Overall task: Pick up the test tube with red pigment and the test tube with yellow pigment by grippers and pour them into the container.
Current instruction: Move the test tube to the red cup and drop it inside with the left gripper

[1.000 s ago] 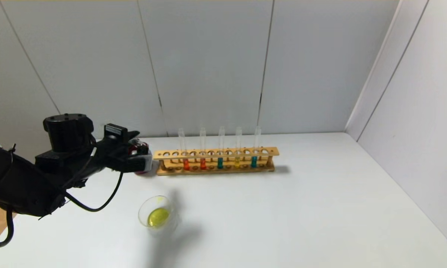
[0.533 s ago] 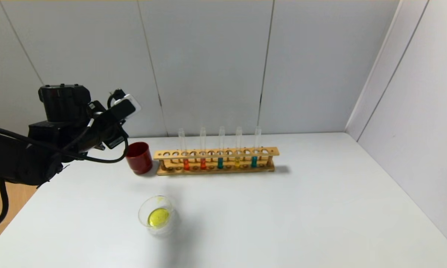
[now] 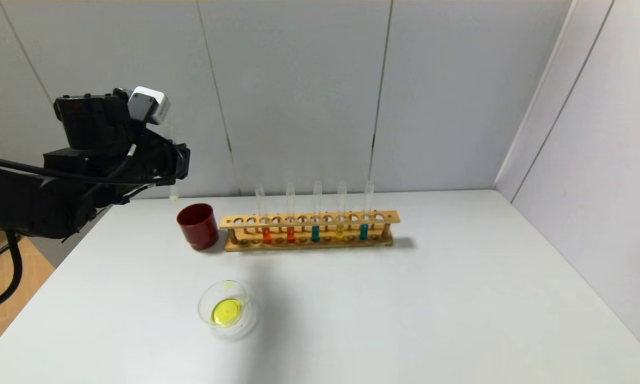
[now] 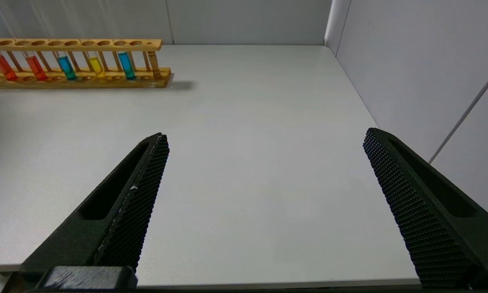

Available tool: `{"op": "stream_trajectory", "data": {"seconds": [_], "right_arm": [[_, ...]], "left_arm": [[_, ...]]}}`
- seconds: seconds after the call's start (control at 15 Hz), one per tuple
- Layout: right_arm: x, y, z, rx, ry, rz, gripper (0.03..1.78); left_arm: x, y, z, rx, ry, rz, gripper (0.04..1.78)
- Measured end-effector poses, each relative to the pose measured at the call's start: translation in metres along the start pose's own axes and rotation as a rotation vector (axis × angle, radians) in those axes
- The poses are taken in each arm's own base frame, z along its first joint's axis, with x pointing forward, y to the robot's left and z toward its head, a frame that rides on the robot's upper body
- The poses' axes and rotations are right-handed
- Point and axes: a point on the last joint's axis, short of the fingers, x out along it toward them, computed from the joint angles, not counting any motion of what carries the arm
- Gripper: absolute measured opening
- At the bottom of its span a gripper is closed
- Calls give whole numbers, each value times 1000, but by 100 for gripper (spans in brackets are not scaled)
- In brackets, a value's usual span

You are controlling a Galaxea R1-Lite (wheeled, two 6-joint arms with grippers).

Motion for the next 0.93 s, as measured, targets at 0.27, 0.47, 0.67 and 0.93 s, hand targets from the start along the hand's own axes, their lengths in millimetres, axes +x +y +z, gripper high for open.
{"op": "stream_trajectory", "data": {"seconds": [0.27,0.47,0.67,0.93], "right_arm": [[0,0,0,0,0,0,175],[0,0,0,0,0,0,175],[0,0,0,0,0,0,175],[0,0,0,0,0,0,175]], "left_arm": [[23,1,-15,-26,-67,30,33],[41,-3,-37,-30,-66,36,33],[50,-8,-53,-58,-14,-1,33],[54,-12,-64,-113,38,-30,33]]}}
